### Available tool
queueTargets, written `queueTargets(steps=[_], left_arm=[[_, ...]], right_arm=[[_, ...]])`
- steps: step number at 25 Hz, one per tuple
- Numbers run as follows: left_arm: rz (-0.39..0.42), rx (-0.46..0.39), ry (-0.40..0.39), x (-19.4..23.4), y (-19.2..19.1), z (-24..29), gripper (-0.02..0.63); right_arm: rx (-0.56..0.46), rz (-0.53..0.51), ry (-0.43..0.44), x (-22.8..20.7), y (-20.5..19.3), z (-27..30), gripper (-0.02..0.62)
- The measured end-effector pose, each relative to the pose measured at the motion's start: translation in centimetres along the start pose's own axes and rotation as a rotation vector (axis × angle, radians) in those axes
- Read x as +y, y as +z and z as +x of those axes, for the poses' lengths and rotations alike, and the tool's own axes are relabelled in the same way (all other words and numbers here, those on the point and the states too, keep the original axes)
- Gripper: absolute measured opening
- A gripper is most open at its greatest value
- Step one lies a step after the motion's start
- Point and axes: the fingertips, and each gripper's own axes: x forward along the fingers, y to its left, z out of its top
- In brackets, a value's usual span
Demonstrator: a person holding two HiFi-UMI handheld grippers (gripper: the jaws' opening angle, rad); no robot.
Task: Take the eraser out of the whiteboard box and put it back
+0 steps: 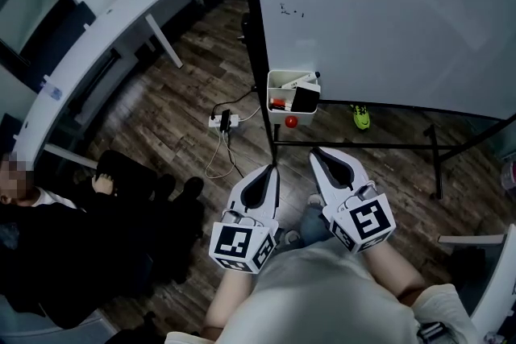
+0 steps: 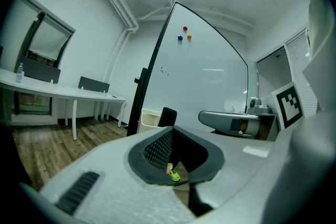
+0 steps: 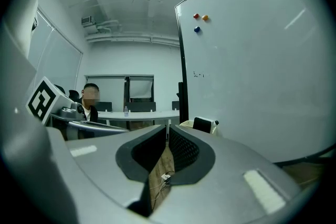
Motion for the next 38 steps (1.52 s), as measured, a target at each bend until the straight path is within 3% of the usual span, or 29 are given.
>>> queueTargets(steps=[9,38], left_arm=[[-0.003,-0.012,0.012,1.6,0.7,2.0,0.003],[0.007,0.004,0.020,5.6,2.3,11.8,0.005]], right_arm=[[0.005,-0.008,-0.017,-2.2,0.0,2.1,0.046],[0.081,-0.012,0.000,-10.3,-1.6,9.9,0.241]])
